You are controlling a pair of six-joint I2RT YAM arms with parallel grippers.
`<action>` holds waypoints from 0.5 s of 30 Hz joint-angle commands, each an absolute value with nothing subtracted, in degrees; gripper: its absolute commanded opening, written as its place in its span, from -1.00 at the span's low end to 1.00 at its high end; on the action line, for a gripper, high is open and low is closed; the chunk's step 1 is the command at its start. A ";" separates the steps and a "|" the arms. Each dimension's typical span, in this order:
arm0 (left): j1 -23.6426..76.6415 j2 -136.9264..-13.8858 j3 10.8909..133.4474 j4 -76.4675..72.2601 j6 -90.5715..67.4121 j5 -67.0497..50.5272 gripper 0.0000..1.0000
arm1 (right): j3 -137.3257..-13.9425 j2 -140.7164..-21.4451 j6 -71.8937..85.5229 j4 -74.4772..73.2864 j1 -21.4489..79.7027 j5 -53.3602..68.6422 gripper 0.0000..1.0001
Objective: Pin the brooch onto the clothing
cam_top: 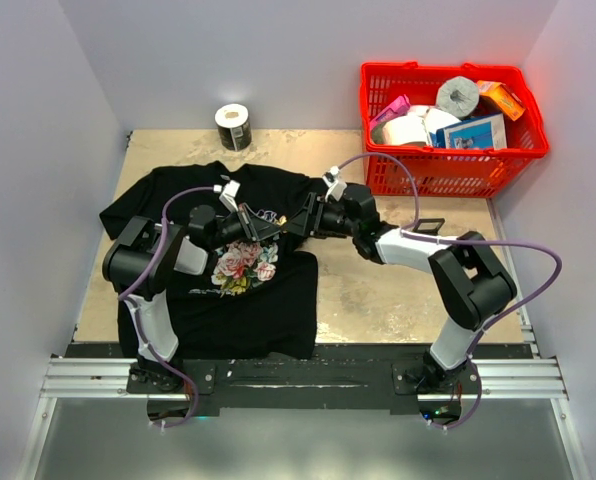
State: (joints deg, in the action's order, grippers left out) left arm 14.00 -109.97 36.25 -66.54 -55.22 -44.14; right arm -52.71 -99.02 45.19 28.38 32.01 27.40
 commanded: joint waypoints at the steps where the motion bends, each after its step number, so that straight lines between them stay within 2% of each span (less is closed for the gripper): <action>1: 14.77 -107.49 38.06 -67.76 -52.38 -44.21 -1.00 | -55.72 -97.91 42.72 26.72 33.22 25.22 0.17; 10: 14.77 -107.14 38.06 -67.67 -52.29 -44.65 -1.00 | -55.37 -95.28 41.22 24.52 32.96 23.39 0.20; 15: 14.77 -107.05 38.76 -66.72 -52.21 -46.32 -1.00 | -51.33 -96.33 41.57 28.30 28.83 25.13 0.20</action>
State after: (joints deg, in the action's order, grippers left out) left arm 14.31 -109.69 36.51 -65.30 -54.19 -44.36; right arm -53.43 -98.28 42.61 25.41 32.01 25.19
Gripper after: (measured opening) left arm 0.029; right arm 0.604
